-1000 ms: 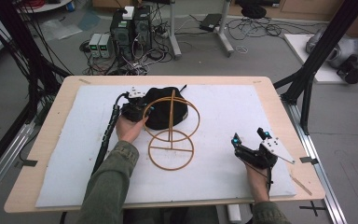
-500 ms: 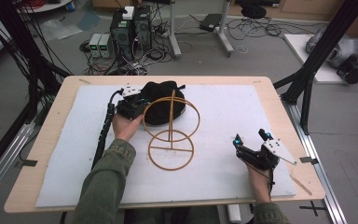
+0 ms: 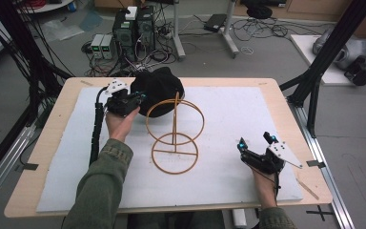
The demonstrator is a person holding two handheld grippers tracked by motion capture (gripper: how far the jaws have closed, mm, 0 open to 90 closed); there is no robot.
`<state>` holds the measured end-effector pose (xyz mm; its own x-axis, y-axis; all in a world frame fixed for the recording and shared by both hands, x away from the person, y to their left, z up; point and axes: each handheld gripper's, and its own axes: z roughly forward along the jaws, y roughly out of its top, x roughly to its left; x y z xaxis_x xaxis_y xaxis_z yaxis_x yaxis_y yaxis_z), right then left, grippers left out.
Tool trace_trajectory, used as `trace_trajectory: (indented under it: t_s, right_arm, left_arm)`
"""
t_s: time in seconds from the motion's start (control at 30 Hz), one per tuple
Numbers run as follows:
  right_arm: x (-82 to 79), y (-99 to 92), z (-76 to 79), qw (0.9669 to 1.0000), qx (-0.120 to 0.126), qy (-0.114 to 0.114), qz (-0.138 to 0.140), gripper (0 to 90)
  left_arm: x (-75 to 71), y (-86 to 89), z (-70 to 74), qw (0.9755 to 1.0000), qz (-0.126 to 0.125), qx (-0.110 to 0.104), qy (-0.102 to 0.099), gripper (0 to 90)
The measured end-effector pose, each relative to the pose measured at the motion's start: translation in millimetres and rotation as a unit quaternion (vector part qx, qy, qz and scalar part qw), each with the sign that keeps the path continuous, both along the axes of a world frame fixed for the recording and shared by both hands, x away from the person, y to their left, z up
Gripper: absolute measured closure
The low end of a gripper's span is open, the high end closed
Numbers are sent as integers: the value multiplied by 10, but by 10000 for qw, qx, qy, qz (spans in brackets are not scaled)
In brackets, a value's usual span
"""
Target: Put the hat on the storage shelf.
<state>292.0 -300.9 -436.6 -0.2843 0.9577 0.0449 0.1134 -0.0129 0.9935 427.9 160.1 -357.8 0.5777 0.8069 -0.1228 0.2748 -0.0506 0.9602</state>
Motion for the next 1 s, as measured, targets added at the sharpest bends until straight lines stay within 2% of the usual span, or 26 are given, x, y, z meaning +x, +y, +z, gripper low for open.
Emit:
trace_trajectory:
  t_s: [0.1, 0.13, 0.17, 0.23, 0.27, 0.43, 0.47, 0.5, 0.53, 0.57, 0.63, 0.67, 0.7, 0.77, 0.8, 0.87, 0.9, 1.0]
  right_arm:
    - [-3, -3, 2, 10000, 4, -9, 3, 53]
    - [-3, -4, 2, 10000, 19, 0, 17, 53]
    - [-1, -5, 2, 10000, 21, 1, 18, 53]
    - [2, -5, 0, 10000, 3, -2, 19, 53]
    - [4, -1, -6, 10000, -17, 34, 11, 53]
    - [-1, 2, -5, 10000, -62, -14, 15, 53]
    - [-6, 5, -3, 10000, -42, -5, 23, 53]
    - [-5, 4, -4, 10000, -48, -4, 31, 53]
    - [-1, 2, -5, 10000, -63, -8, 25, 53]
    - [1, 1, -7, 10000, -61, -5, 28, 53]
    - [3, -2, -9, 10000, -57, -4, 30, 53]
    - [1, -2, -8, 10000, -24, 10, 21, 53]
    - [1, -2, -8, 10000, -24, 10, 21, 53]
    - [-2, -7, -3, 10000, -33, -17, 5, 53]
    - [-2, -7, -2, 10000, -25, -20, 12, 53]
    - [-4, -6, -1, 10000, -12, -18, 16, 53]
    - [-5, -7, 1, 10000, -4, -14, 19, 53]
    - [-8, -6, 3, 10000, 15, -29, 11, 53]
  left_arm:
    - [-27, 42, 54, 9998, 36, -90, -150, 883]
    - [-51, 63, 96, 9995, 46, -137, -266, 883]
    - [-51, 63, 96, 9995, 46, -137, -266, 883]
    - [-76, 76, 138, 9990, 68, -198, -387, 883]
    - [-113, 101, 203, 9983, 119, -254, -514, 883]
    - [-159, 169, 307, 9967, 223, -351, -701, 882]
    - [-181, 221, 349, 9957, 223, -459, -770, 882]
    - [-181, 221, 349, 9957, 223, -459, -770, 882]
    - [-212, 275, 389, 9941, 251, -615, -858, 882]
    - [-212, 275, 389, 9941, 251, -615, -858, 883]
    - [-244, 325, 430, 9922, 240, -757, -958, 882]
    - [-273, 367, 472, 9909, 152, -865, -1024, 883]
    - [-273, 367, 472, 9909, 152, -865, -1024, 883]
    - [-320, 406, 533, 9885, 59, -949, -1180, 883]
    - [-320, 406, 533, 9885, 59, -949, -1180, 883]
    - [-359, 433, 577, 9854, -32, -1093, -1307, 882]
    - [-392, 452, 614, 9823, -118, -1214, -1423, 883]
    - [-425, 461, 658, 9806, -180, -1230, -1517, 883]
